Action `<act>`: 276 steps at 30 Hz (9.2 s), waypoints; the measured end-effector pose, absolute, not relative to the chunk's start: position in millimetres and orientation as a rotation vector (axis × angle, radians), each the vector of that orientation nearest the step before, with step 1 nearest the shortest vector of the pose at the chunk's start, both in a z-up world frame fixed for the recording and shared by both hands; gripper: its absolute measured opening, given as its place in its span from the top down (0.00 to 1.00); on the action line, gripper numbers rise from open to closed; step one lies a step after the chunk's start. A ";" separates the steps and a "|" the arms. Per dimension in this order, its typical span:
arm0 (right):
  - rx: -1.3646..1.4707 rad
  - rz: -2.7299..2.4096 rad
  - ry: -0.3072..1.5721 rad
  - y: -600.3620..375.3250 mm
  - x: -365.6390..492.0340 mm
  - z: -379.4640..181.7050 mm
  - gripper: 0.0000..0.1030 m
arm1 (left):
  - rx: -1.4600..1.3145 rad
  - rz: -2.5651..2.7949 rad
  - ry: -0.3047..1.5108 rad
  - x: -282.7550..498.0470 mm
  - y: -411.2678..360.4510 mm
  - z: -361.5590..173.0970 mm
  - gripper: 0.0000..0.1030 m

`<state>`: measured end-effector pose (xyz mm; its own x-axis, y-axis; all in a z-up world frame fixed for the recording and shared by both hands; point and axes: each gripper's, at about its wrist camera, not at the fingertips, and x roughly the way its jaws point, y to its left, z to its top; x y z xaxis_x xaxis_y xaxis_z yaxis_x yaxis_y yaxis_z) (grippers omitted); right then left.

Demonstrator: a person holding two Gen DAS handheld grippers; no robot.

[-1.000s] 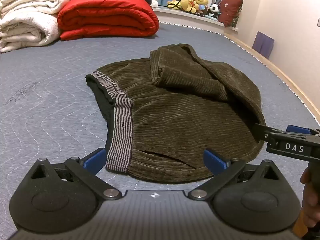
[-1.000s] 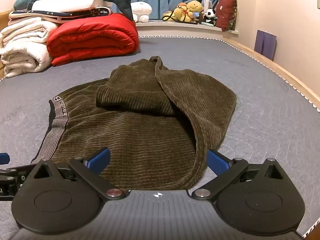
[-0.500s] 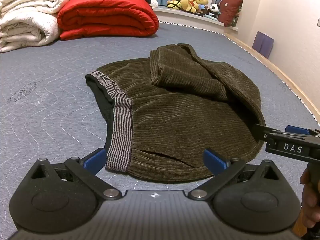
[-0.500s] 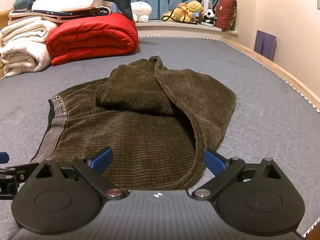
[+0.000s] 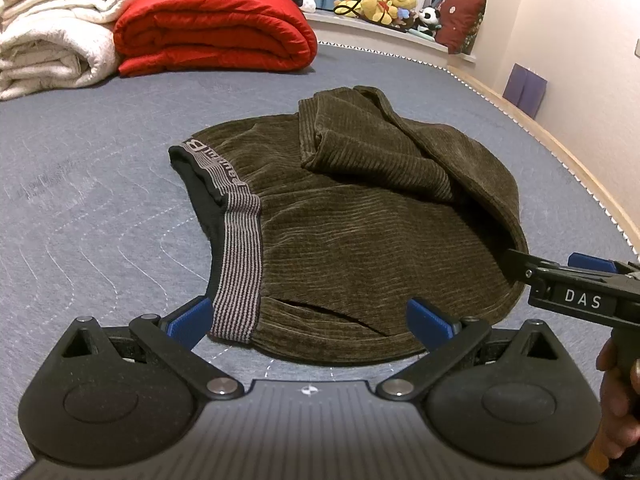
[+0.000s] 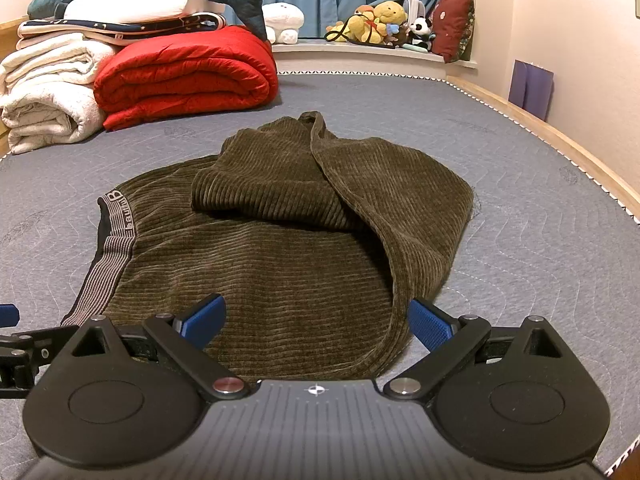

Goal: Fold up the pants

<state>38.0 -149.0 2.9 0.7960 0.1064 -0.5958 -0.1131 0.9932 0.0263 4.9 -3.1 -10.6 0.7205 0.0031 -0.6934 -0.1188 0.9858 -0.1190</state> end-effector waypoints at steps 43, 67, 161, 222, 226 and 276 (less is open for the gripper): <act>-0.158 -0.036 0.810 -216.9 198.6 -59.7 0.74 | -0.609 -0.141 0.829 144.6 137.3 -94.1 0.81; -0.520 0.832 0.883 -110.9 19.4 -17.3 0.78 | -0.378 0.145 0.983 -36.3 278.2 -12.5 0.75; -0.238 0.329 1.177 -397.3 48.7 -52.4 0.85 | -0.196 -0.081 0.795 48.9 93.2 29.2 0.39; 0.766 -0.578 0.741 -551.6 91.1 -63.2 0.84 | -0.102 0.004 0.907 79.2 103.5 -20.4 0.33; 0.706 -0.529 0.648 -550.6 112.9 -40.8 0.95 | -0.088 -0.014 0.900 82.6 96.0 -22.2 0.33; 0.590 -0.422 0.706 -483.4 122.5 -36.8 0.51 | -0.040 -0.108 0.846 70.5 85.6 -18.3 0.32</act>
